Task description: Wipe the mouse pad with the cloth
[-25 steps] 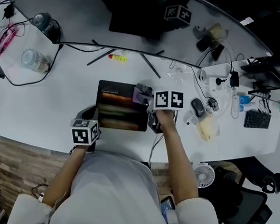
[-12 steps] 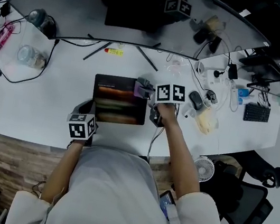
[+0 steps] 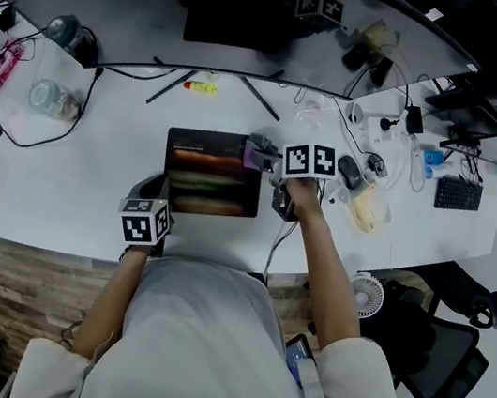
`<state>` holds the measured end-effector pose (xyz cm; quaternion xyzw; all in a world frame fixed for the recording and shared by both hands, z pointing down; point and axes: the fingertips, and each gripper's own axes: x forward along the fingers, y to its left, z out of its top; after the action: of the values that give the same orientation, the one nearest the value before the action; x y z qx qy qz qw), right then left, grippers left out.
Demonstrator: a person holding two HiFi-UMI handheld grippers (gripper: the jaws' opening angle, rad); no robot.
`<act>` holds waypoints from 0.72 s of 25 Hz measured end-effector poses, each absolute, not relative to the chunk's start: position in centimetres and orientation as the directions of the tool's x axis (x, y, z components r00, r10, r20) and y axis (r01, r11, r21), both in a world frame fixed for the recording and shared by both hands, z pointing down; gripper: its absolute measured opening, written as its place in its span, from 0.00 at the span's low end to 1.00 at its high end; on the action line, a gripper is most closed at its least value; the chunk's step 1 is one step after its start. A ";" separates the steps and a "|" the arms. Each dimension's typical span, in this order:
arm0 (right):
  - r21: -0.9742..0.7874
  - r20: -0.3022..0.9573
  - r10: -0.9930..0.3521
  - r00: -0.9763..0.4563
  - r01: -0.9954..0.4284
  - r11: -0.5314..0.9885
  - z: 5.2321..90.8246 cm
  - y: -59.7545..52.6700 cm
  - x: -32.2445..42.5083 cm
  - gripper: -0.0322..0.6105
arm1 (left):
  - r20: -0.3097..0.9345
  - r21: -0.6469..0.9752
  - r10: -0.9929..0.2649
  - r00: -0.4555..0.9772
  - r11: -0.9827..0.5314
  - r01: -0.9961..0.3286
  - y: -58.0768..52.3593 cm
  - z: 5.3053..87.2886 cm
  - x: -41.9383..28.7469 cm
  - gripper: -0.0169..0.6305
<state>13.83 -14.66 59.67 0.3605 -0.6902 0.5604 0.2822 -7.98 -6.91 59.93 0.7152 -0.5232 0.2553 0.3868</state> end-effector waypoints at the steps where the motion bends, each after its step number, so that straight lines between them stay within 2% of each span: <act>1: -0.571 0.793 -0.183 -0.581 -0.814 0.107 59.7 -14.6 14.0 0.33 | 0.770 0.286 -0.551 0.322 -0.153 -0.946 -6.9 59.9 -7.9 0.03; 18: -0.546 0.809 -0.203 -0.552 -0.833 0.090 59.7 -14.3 16.3 0.33 | 0.770 0.286 -0.556 0.312 -0.137 -0.948 -6.8 60.0 -7.9 0.03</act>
<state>16.34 -14.30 59.66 0.3797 -0.6820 0.5577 0.2824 -7.92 -6.80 60.04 0.7106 -0.5294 0.2522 0.3888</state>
